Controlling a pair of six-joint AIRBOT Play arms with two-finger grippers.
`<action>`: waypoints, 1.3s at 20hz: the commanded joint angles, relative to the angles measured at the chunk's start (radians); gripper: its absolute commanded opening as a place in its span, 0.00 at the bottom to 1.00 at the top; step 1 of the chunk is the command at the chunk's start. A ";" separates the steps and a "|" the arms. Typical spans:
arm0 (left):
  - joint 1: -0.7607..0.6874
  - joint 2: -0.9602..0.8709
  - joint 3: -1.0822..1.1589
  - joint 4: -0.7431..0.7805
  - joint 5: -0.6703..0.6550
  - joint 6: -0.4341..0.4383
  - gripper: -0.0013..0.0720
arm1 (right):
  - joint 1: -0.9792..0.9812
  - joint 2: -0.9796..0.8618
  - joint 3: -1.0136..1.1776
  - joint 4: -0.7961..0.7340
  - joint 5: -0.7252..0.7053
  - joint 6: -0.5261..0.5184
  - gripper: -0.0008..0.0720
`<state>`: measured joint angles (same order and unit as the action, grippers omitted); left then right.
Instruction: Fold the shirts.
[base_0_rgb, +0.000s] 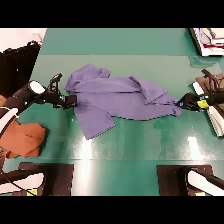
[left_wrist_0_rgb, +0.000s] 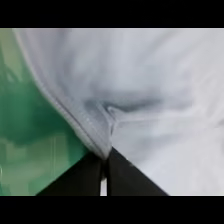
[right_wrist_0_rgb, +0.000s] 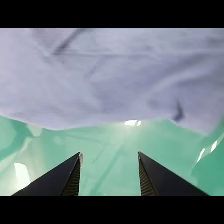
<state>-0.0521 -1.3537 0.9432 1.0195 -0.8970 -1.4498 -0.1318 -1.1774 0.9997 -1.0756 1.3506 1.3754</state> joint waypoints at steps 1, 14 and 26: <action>-0.005 -0.001 0.068 -0.003 -0.038 0.018 0.05 | -0.095 0.001 -0.080 -0.003 0.010 0.031 0.57; -0.005 -0.001 0.090 -0.010 -0.024 0.017 0.05 | -0.084 0.000 -0.277 0.038 -0.353 0.002 0.63; -0.005 -0.001 0.090 -0.010 -0.039 0.017 0.05 | -0.062 -0.015 -0.275 0.063 -0.383 0.003 0.59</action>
<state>-0.0566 -1.3544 1.0325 1.0100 -0.9276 -1.4326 -0.1959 -1.1828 0.7242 -1.0183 0.9627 1.3781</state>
